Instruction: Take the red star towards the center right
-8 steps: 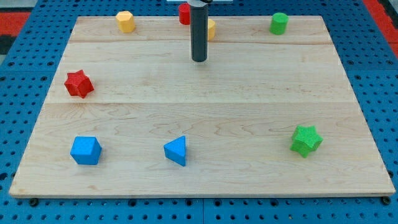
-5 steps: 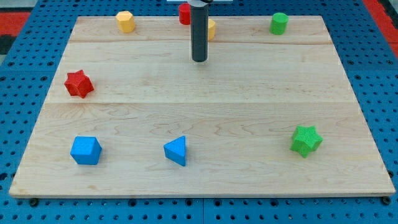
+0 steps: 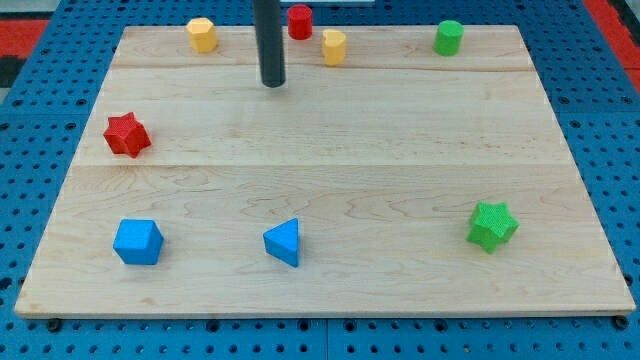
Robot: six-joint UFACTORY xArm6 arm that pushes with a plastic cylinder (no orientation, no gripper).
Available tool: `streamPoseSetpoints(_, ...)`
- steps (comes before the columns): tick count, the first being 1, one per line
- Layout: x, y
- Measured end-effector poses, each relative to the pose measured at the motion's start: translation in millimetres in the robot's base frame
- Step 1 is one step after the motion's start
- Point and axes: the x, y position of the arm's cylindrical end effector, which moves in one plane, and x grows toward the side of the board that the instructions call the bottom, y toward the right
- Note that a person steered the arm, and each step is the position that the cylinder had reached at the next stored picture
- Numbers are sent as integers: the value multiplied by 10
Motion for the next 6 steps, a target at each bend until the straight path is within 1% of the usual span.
streamPoseSetpoints(1,-2,-241)
streamPoseSetpoints(2,-16,-336)
streamPoseSetpoints(3,-16,-704)
streamPoseSetpoints(4,-7,-1237)
streamPoseSetpoints(5,54,-1551)
streamPoseSetpoints(6,467,-1922)
